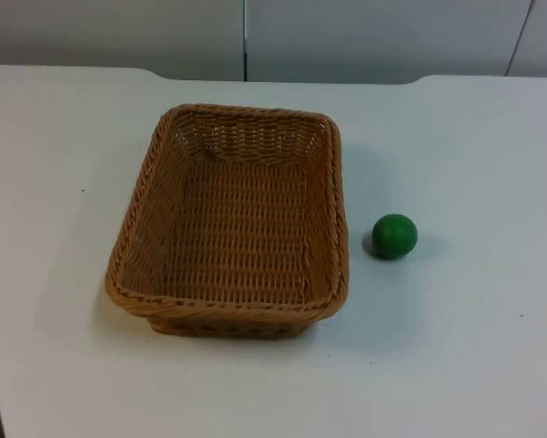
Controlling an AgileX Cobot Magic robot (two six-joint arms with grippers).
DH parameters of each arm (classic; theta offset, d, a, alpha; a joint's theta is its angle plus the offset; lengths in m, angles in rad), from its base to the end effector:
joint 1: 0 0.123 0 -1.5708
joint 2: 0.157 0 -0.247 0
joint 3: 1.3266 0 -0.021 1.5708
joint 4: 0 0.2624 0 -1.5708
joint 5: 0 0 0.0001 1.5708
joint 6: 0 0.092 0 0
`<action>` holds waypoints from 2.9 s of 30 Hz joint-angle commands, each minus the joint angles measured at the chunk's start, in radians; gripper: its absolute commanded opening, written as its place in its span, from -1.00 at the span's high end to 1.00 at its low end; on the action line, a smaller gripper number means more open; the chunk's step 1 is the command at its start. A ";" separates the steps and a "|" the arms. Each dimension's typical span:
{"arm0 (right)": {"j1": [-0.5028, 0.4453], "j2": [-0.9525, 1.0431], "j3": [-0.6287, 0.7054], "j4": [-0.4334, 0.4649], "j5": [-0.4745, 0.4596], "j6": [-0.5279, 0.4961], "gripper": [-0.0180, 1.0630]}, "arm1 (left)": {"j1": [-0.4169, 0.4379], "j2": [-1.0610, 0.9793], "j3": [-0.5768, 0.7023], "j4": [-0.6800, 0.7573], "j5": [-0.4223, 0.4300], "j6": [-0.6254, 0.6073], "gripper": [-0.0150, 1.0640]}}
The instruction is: Pick up the basket with the left hand and place the ball into the basket with the right hand.
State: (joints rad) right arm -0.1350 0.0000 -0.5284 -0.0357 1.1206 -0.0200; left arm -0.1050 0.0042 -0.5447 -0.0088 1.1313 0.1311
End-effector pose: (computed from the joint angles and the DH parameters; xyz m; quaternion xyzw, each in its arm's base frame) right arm 0.0378 -0.0081 0.2857 0.0510 0.8597 -0.0571 0.5050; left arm 0.0365 -0.0046 0.2893 0.1018 0.8549 0.0023 0.5086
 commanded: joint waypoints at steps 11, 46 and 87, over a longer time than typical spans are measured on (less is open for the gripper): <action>-0.005 0.000 -0.004 -0.007 -0.003 -0.006 0.97 | -0.008 0.064 -0.057 -0.211 -0.100 -0.026 0.98; -0.005 0.000 -0.004 -0.007 -0.003 -0.006 0.97 | -0.008 1.655 -0.480 -0.745 -0.330 0.473 0.98; -0.005 0.000 -0.004 -0.007 -0.003 -0.006 0.97 | -0.136 1.999 -0.725 -0.429 -0.444 0.228 -0.10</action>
State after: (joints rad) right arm -0.1350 0.0000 -0.5284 -0.0357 1.1224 -0.0200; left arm -0.2357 1.9919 -1.2646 -0.4314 0.6930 0.3586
